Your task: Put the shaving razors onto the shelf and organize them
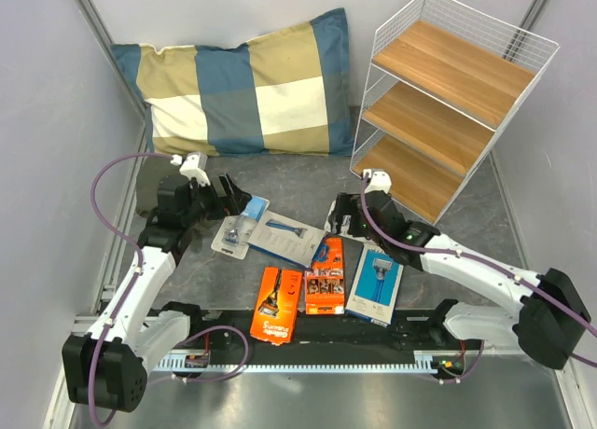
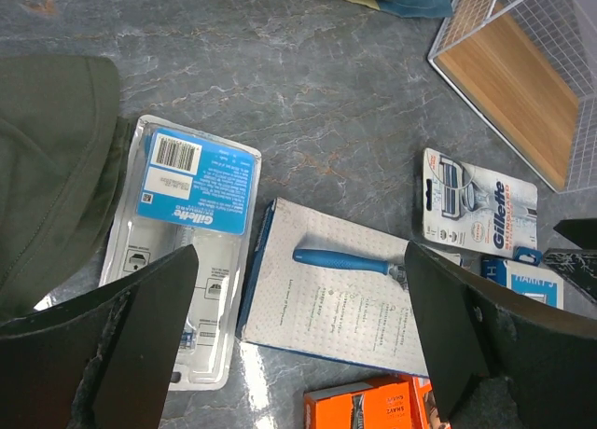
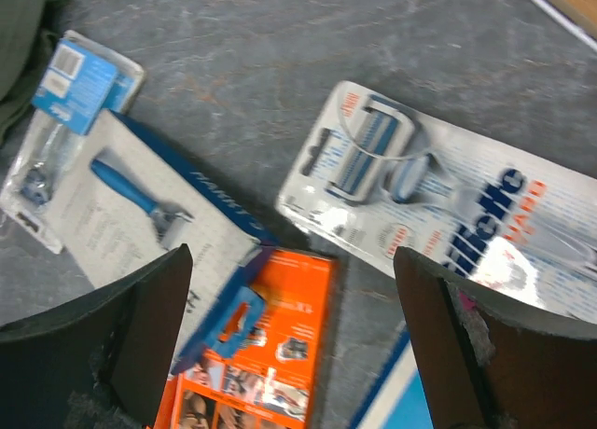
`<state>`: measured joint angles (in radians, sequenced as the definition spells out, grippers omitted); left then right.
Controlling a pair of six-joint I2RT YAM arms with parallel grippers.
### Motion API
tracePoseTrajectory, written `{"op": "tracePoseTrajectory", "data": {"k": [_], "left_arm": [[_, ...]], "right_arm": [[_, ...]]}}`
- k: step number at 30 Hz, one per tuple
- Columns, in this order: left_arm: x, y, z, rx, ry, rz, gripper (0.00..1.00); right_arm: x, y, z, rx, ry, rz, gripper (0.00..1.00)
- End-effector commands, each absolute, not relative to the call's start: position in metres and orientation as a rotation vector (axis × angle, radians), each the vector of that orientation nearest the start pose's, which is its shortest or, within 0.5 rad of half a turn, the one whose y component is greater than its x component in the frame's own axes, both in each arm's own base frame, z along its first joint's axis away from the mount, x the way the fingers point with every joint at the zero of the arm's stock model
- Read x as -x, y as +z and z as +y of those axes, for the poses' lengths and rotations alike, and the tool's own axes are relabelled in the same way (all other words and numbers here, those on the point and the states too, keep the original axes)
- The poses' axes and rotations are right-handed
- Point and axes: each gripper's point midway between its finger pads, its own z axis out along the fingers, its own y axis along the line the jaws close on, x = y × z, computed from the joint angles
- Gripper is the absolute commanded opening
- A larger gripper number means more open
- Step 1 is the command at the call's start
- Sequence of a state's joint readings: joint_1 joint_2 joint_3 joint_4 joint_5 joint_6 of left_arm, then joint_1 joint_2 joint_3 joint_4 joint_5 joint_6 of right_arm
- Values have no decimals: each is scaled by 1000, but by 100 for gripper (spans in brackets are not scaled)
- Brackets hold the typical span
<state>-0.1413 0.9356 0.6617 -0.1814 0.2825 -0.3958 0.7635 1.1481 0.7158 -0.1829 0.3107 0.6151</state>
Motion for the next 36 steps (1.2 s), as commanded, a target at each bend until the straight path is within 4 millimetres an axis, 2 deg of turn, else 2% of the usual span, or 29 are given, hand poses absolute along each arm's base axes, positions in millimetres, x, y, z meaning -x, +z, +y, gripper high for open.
{"op": "tracePoseTrajectory", "data": {"k": [1, 4, 11, 15, 22, 28, 29, 31, 32, 36], "left_arm": [[-306, 202, -109, 51, -628, 1999, 100], [-309, 201, -110, 66, -633, 2009, 100], [-317, 182, -96, 160, -542, 2096, 100], [-318, 171, -100, 168, -556, 2150, 97], [-313, 158, -113, 160, -644, 2217, 99], [-290, 137, -128, 299, -801, 2297, 99], [-282, 125, -129, 338, -814, 2325, 99], [-272, 123, -136, 383, -865, 2327, 99], [-263, 112, -136, 414, -870, 2350, 99], [-236, 99, -149, 483, -963, 2338, 99]], "right_arm": [[-286, 169, 245, -17, 531, 2073, 98], [-287, 169, 250, -9, 535, 2076, 98], [-284, 171, 248, -8, 540, 2077, 98], [-281, 168, 249, -3, 549, 2092, 98], [-277, 161, 255, 43, 574, 2118, 98], [-269, 149, 275, 166, 624, 2188, 98], [-268, 146, 275, 176, 631, 2195, 98], [-266, 139, 276, 191, 632, 2205, 98], [-266, 136, 278, 196, 643, 2200, 98], [-259, 127, 288, 237, 710, 2216, 98]]}}
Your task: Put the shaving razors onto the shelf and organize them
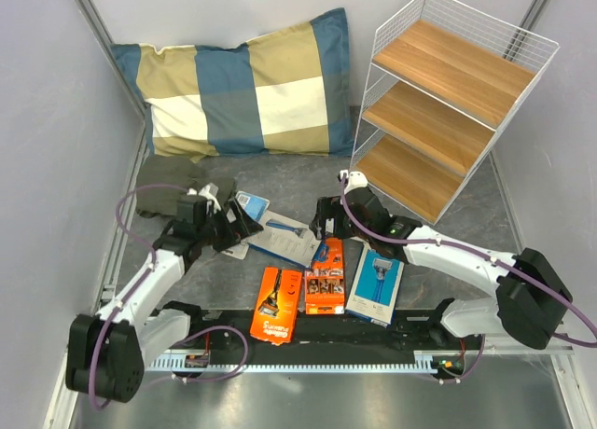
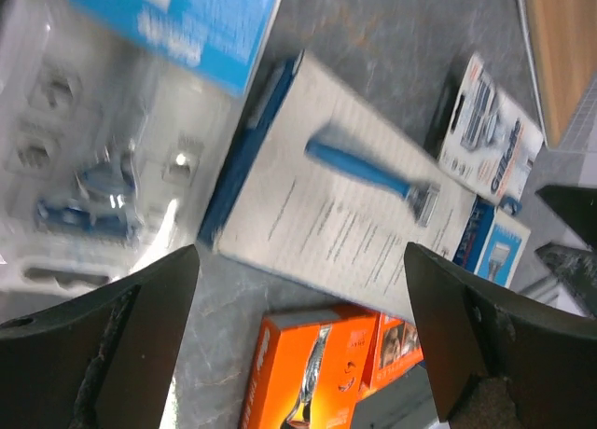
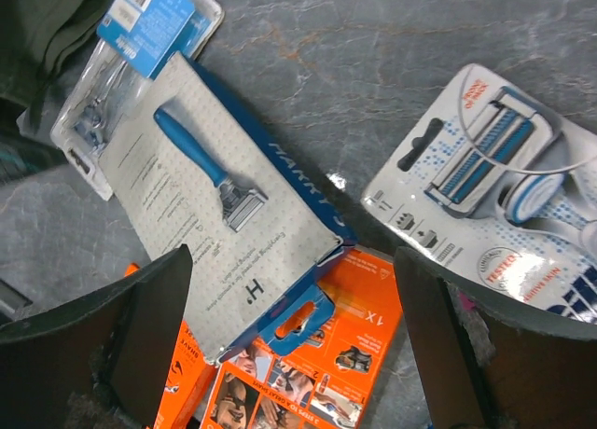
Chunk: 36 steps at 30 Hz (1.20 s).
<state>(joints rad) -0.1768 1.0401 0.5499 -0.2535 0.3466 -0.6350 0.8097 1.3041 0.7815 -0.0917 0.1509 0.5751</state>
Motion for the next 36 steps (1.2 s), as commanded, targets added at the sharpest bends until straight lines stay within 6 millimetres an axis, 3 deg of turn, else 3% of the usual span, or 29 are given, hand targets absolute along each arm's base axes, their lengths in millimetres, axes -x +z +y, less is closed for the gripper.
{"op": "tracePoseTrajectory", "data": {"k": [1, 5, 13, 20, 29, 33, 36], "left_arm": [[-232, 100, -152, 507, -982, 2328, 99], [-207, 99, -166, 468, -1003, 2340, 99], [-194, 69, -169, 495, -893, 2448, 99], [-198, 57, -172, 544, -916, 2425, 99], [-216, 50, -191, 593, -1079, 2314, 99], [-219, 43, -193, 635, -1118, 2279, 98], [-223, 41, -191, 647, -1129, 2232, 96]], "right_arm": [[-258, 125, 289, 238, 714, 2223, 98], [-254, 123, 289, 248, 733, 2229, 98], [-248, 110, 295, 283, 773, 2241, 98], [-258, 96, 304, 305, 777, 2206, 98], [-287, 93, 318, 328, 770, 2128, 98], [-283, 81, 331, 372, 865, 2163, 98], [-268, 74, 342, 437, 976, 2176, 98]]}}
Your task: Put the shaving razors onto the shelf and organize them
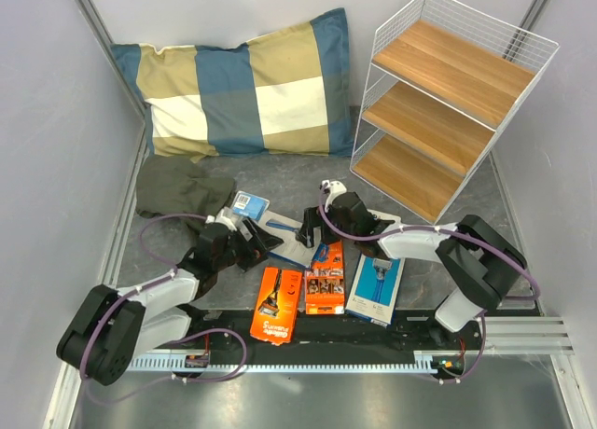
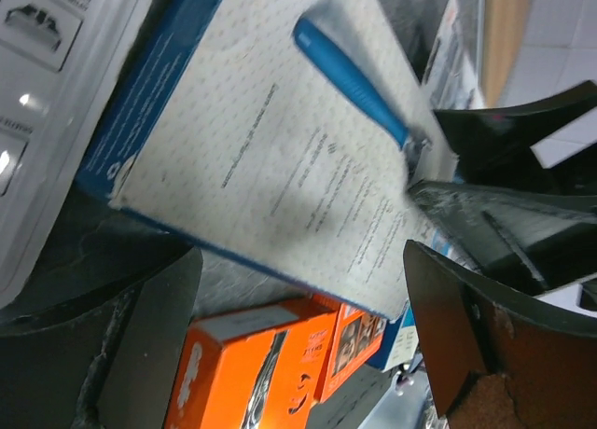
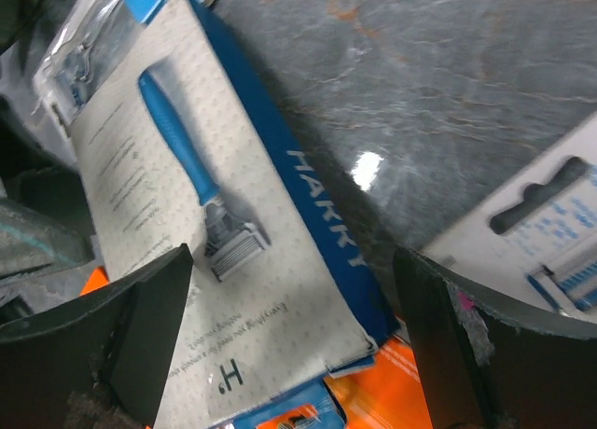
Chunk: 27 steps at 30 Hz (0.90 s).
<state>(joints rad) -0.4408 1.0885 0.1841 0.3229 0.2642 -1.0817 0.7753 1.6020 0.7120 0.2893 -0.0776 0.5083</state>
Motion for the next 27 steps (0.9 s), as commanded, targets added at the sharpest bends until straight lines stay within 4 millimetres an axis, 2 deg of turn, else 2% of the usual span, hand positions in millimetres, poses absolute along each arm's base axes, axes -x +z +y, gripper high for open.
{"op": "tracePoseTrajectory", "data": {"k": [1, 4, 8, 11, 14, 16, 18, 20, 23, 24, 26, 27], "left_arm": [[-224, 43, -191, 649, -1134, 2215, 96], [-228, 45, -186, 664, -1129, 2159, 95], [-235, 54, -184, 637, -1125, 2090, 94], [-241, 69, -190, 555, -1166, 2035, 93], [-242, 88, -202, 439, -1251, 1976, 87], [-244, 105, -212, 359, -1313, 1919, 81], [-239, 113, -222, 275, -1381, 1912, 73], [-234, 124, -231, 193, -1450, 1877, 70], [-228, 137, -237, 117, -1514, 1836, 57], [-227, 139, -239, 101, -1525, 1828, 49], [-223, 144, -243, 55, -1554, 1823, 40], [-223, 151, -244, 32, -1564, 1809, 31]], "right_arm": [[-262, 72, 345, 462, 1016, 2178, 98], [-251, 70, 348, 501, 1078, 2162, 97], [-238, 76, 352, 550, 1169, 2129, 93], [-230, 83, 357, 574, 1238, 2102, 91], [-225, 91, 361, 572, 1302, 2071, 89], [-223, 96, 362, 562, 1342, 2049, 89], [-222, 98, 362, 552, 1351, 2037, 89], [-224, 101, 361, 537, 1353, 2027, 89], [-225, 104, 359, 523, 1349, 2018, 89], [-226, 104, 358, 520, 1344, 2017, 89], [-228, 110, 357, 508, 1338, 2002, 90], [-229, 111, 355, 501, 1332, 2004, 91]]}}
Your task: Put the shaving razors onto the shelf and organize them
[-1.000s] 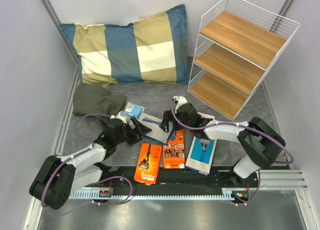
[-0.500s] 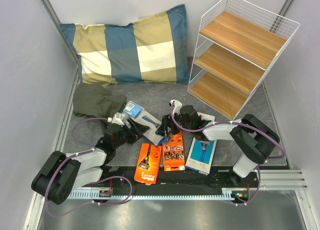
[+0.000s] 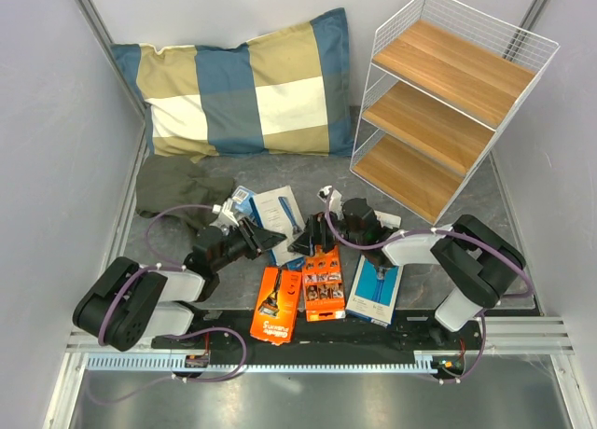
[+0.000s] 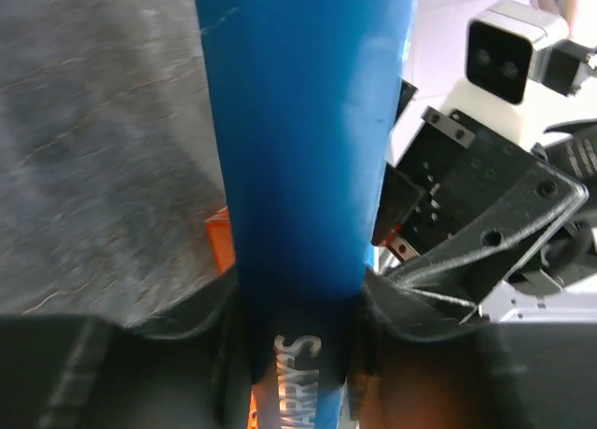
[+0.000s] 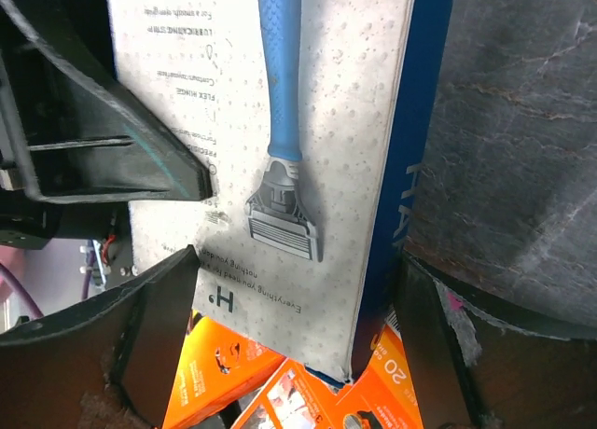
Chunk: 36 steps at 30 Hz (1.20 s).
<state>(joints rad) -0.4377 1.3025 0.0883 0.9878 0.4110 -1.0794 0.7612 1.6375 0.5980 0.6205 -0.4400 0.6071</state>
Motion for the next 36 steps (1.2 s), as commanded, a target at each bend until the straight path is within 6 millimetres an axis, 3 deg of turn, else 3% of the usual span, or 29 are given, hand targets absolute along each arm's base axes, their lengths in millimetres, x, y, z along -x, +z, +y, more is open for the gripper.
{"op": "tracePoseTrajectory", "data": {"k": [1, 5, 6, 12, 17, 21, 29, 36], "left_arm": [[-222, 154, -246, 10, -1571, 1805, 27], [-222, 162, -250, -130, -1514, 1822, 17], [-221, 152, -249, -131, -1487, 1890, 15], [-218, 182, -247, -349, -1371, 1824, 13], [-196, 213, -256, -588, -1457, 1739, 11], [-186, 225, -261, -676, -1521, 1734, 6], [-171, 247, -265, -751, -1595, 1683, 5], [-163, 251, -282, -808, -1640, 1682, 6]], "right_arm": [[-233, 114, 352, 487, 1318, 1997, 91], [-246, 136, 334, 491, 1242, 1950, 97], [-247, 136, 328, 508, 1208, 1967, 98], [-267, 171, 287, 494, 1104, 1933, 98], [-263, 208, 267, 506, 1132, 1849, 98], [-249, 236, 266, 561, 1197, 1762, 98], [-219, 262, 278, 656, 1410, 1622, 98], [-191, 280, 282, 746, 1558, 1522, 94]]}}
